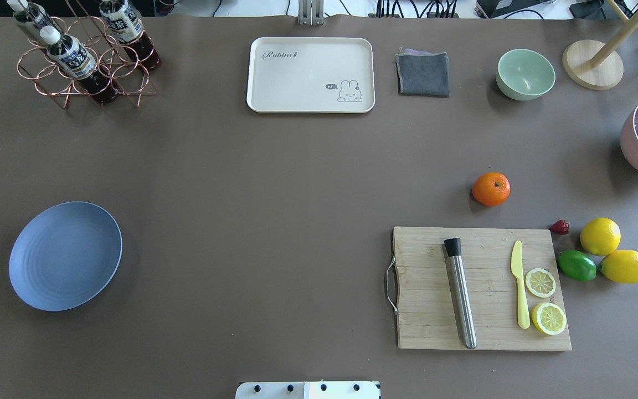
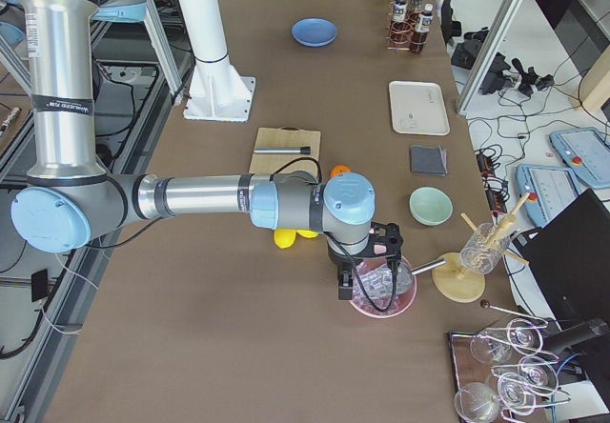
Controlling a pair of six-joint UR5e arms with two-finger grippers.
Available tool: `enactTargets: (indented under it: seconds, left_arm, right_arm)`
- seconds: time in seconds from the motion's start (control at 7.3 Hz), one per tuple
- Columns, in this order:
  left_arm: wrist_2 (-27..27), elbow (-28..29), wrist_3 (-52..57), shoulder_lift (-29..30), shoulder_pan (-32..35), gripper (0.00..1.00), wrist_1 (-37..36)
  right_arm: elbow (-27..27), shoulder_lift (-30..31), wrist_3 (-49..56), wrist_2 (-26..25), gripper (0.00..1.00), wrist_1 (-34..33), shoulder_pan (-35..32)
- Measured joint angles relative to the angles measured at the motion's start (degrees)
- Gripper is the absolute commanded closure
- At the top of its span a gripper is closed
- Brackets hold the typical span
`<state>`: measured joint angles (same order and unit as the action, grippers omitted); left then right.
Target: Pick orange to plate
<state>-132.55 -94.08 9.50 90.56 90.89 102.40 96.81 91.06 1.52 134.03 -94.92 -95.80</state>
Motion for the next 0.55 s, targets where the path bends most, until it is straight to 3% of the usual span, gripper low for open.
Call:
enactTargets:
  seconds: [0.55]
  left_arm:
    - [0.20,-0.75,0.09,-0.79,0.18,0.02,0.21]
  right_arm:
    - [-1.01,0.03,0.19,-0.11,0.00,-0.01,0.22]
